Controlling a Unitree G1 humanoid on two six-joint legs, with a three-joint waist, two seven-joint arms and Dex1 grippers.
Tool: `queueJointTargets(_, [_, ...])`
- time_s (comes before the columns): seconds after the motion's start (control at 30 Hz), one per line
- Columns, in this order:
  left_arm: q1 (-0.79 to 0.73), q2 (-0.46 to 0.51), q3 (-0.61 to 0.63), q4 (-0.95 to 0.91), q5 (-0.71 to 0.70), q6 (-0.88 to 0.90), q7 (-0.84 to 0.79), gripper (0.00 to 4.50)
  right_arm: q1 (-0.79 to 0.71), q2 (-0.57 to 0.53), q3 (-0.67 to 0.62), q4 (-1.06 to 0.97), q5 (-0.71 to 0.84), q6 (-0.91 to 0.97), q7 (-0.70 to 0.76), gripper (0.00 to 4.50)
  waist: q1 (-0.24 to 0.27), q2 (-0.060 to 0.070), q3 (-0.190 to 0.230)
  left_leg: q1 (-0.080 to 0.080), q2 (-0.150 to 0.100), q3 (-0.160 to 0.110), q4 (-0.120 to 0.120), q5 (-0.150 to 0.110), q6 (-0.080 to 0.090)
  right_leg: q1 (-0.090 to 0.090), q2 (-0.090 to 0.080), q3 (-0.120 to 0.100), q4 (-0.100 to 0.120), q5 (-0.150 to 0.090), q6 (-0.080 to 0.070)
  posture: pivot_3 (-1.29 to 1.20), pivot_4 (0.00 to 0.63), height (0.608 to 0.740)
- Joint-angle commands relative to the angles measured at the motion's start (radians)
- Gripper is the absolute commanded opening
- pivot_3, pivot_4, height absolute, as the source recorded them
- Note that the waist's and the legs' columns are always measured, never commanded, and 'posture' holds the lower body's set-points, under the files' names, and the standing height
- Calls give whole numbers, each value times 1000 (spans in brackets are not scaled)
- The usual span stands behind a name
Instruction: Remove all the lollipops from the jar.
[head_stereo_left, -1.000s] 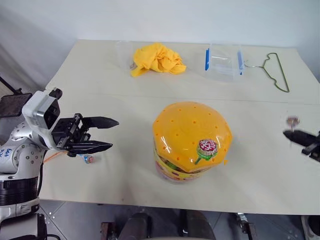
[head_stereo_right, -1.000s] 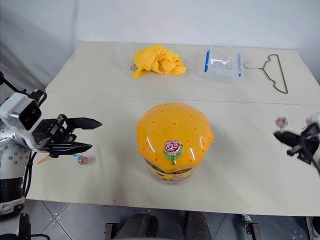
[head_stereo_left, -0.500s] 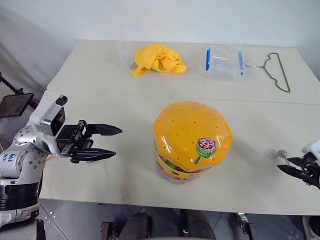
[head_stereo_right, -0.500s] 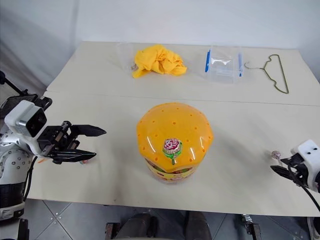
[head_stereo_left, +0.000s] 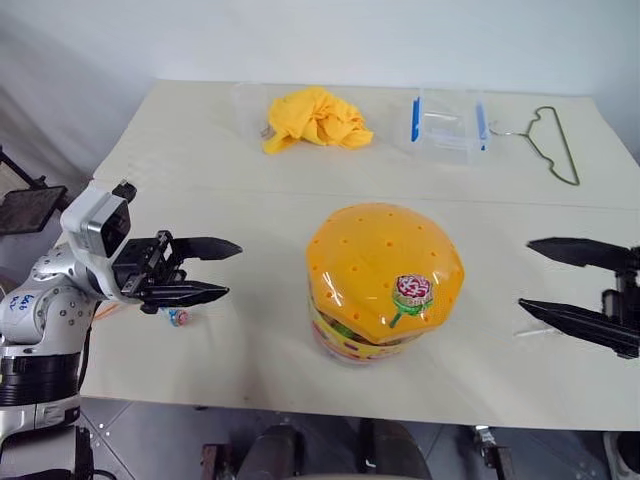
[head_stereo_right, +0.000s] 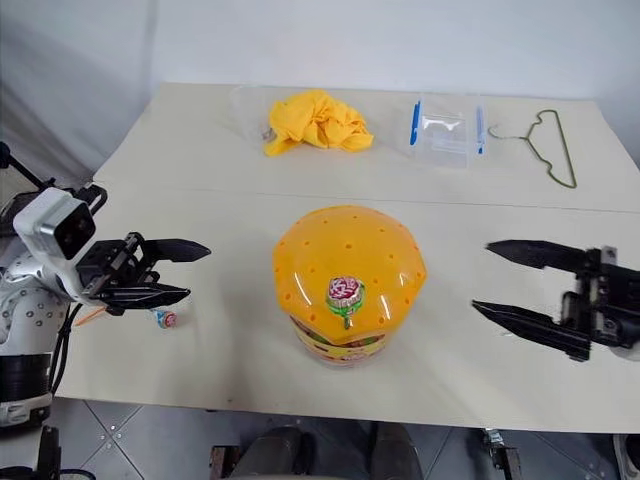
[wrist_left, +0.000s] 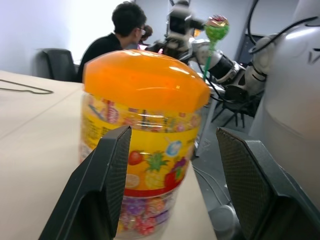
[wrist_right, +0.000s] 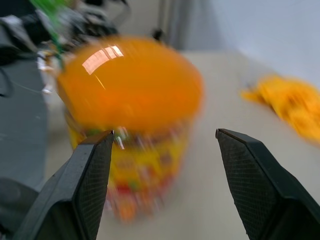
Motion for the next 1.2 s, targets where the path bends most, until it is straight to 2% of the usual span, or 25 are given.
queueJointTargets(0.03, [-29, 16, -4, 6, -4, -31, -109, 2896, -52, -14, 49, -66, 40, -7, -12, 3387, 2, 0, 0, -1, 0, -1, 0, 0, 0, 0, 0, 0, 0, 0, 0, 0, 150, 740])
queueJointTargets(0.23, [-18, 40, -33, 29, -15, -73, -113, 2896, -180, -1, 242, -107, -24, -50, 19, 3387, -2, 0, 0, -2, 0, -1, 0, 0, 0, 0, 1, -2, -1, 0, 0, 0, 150, 740])
queueJointTargets(0.47, [-4, 66, -75, -6, -29, -102, -113, 2896, -365, 62, 476, -112, -77, -29, -68, 3387, -4, 0, 0, -2, 0, -1, 1, 0, 0, -1, 0, -2, 0, 0, 0, 0, 150, 740])
queueJointTargets(0.6, [-14, 64, -71, -62, -42, -61, -84, 2896, -406, 61, 526, -110, -70, -6, -55, 3387, -1, 0, 0, -2, 0, -2, 1, 0, 0, -1, 0, -2, 0, 0, 0, 0, 150, 740])
queueJointTargets(0.73, [-9, 55, -60, -98, -54, -40, -55, 2896, -430, 68, 545, -103, -67, -15, -28, 2458, -3, 0, 0, -3, 0, -2, 2, 0, 0, -1, 0, -2, -1, 0, 0, 0, 150, 740])
queueJointTargets(0.97, [-31, 44, -48, -119, -64, -11, -25, 2896, -429, 75, 527, -67, -61, -29, 20, 41, -3, 0, 0, -3, 0, -2, 2, 0, 0, -1, 1, -3, 0, 0, 0, 0, 150, 740])
queueJointTargets(1.07, [-34, 40, -46, -122, -66, -4, -19, 2896, -443, 100, 506, -50, -10, -21, 2, 41, -3, -1, 0, -3, 0, -2, 3, 0, 0, -1, 1, -3, 0, 0, 0, 0, 150, 740])
queueJointTargets(1.2, [-24, 33, -30, -126, -75, 3, -14, 2896, -427, 84, 430, -48, 157, 51, -49, 41, -3, -1, 0, -3, 0, -2, 3, 0, 0, -1, 0, -3, 0, 0, 0, 0, 150, 740])
